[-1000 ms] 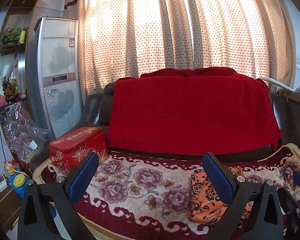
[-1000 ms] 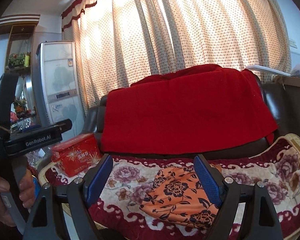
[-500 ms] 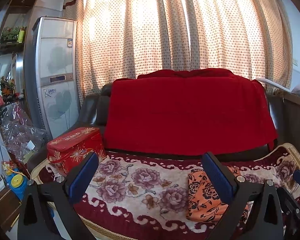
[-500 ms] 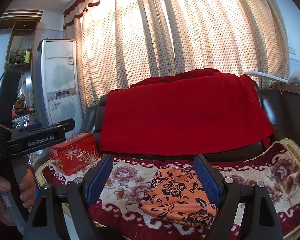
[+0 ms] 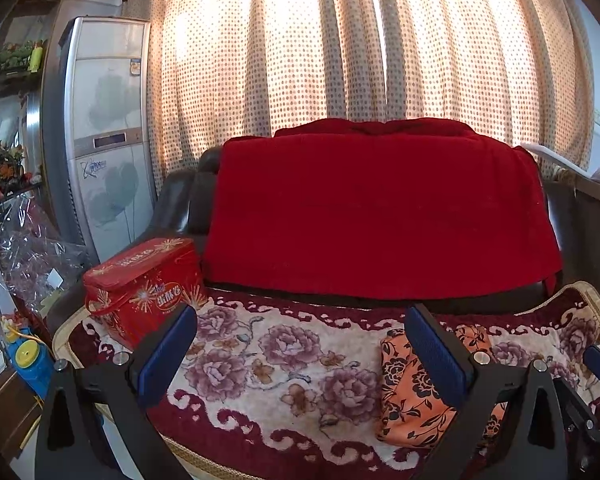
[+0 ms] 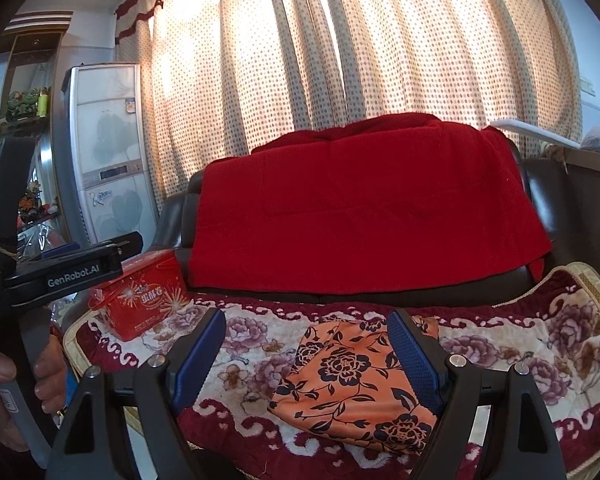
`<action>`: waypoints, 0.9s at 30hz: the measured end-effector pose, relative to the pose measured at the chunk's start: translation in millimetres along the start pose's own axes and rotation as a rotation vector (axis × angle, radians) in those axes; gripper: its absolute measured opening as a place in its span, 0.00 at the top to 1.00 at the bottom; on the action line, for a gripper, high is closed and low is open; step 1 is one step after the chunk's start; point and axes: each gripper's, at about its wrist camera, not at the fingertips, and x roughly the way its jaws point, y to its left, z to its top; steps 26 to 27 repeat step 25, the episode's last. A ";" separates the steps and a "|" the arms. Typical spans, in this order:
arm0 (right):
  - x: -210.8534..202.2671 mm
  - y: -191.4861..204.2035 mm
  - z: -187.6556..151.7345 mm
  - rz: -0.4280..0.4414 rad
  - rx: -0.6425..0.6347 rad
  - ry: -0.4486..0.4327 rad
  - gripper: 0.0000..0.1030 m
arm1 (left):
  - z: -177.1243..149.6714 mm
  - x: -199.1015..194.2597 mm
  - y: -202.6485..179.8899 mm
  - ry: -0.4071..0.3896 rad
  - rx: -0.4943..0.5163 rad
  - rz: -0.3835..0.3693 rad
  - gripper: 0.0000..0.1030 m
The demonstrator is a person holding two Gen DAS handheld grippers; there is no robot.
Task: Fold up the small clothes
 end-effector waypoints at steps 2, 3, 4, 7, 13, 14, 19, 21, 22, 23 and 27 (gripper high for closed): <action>3.4 0.3 -0.6 -0.001 0.000 0.004 0.17 | -0.7 2.2 0.4 0.004 -0.001 0.001 0.00; 4.2 0.6 -0.7 -0.002 -0.001 0.004 0.17 | -0.8 2.8 0.6 0.005 -0.001 0.002 0.00; 4.6 0.9 -0.8 -0.002 -0.002 0.005 0.17 | -0.9 3.3 1.2 0.006 -0.001 0.002 0.00; 4.1 1.5 -1.0 -0.002 -0.002 0.006 0.17 | -1.4 1.7 1.7 0.004 -0.003 -0.002 0.00; 0.9 3.8 -1.8 -0.008 -0.006 0.000 0.17 | -1.2 -3.3 0.9 -0.002 -0.002 -0.017 0.00; 0.3 3.9 -1.6 -0.008 -0.005 -0.001 0.17 | -1.2 -4.0 0.9 -0.003 0.000 -0.018 0.00; -0.5 4.0 -1.9 -0.007 0.000 -0.002 0.17 | -1.6 -3.9 0.6 -0.006 -0.001 -0.020 0.00; 2.6 2.1 -1.8 -0.001 0.007 0.005 0.17 | -2.9 -2.2 -0.3 -0.010 0.002 -0.029 0.00; 4.9 0.9 -2.3 0.003 0.013 0.010 0.17 | -3.9 -1.0 -1.2 -0.014 0.005 -0.031 0.00; 8.4 -0.9 -3.1 0.007 0.020 0.017 0.17 | -5.4 2.2 -2.5 -0.017 0.010 -0.032 0.00; 15.2 -4.9 -3.9 0.008 0.026 0.029 0.17 | -7.6 15.2 -3.2 0.001 0.010 -0.048 0.00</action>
